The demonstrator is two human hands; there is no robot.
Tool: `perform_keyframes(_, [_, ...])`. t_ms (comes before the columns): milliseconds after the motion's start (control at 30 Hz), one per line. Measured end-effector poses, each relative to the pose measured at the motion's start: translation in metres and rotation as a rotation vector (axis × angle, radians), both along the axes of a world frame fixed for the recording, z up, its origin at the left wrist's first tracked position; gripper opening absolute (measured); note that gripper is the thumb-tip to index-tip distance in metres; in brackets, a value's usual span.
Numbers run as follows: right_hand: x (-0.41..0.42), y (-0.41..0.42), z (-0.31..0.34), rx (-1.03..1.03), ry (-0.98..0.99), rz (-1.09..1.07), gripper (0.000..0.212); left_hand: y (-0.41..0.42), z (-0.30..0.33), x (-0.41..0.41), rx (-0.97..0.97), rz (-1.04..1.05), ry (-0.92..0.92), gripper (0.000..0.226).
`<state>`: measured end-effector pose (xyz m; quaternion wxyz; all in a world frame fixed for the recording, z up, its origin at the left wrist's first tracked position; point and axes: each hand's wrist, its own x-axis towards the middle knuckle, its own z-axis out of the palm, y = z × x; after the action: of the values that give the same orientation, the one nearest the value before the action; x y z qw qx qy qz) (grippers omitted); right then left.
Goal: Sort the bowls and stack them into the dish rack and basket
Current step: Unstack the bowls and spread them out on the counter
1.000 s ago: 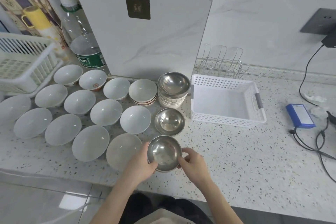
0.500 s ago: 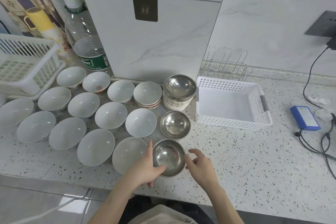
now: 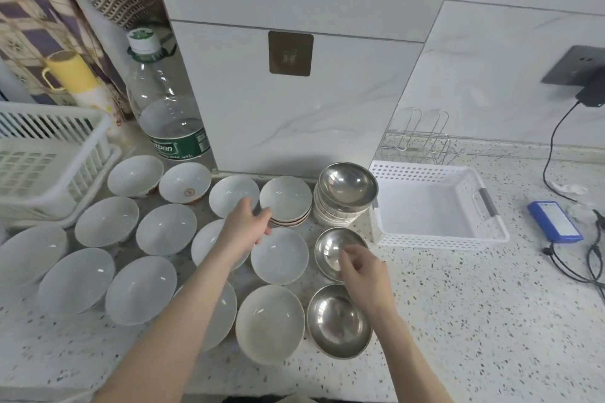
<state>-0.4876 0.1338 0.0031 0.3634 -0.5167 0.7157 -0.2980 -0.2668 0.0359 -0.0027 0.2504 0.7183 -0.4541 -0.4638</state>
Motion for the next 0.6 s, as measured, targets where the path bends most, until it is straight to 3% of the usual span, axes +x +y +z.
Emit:
perform_keyframes(200, [0.029, -0.005, 0.001, 0.054, 0.033, 0.008, 0.013, -0.036, -0.02, 0.0, 0.104, -0.105, -0.047, 0.056])
perform_keyframes(600, [0.041, 0.006, -0.007, 0.133, 0.085, -0.075, 0.016, -0.046, -0.033, 0.005, -0.011, -0.15, -0.01, 0.027])
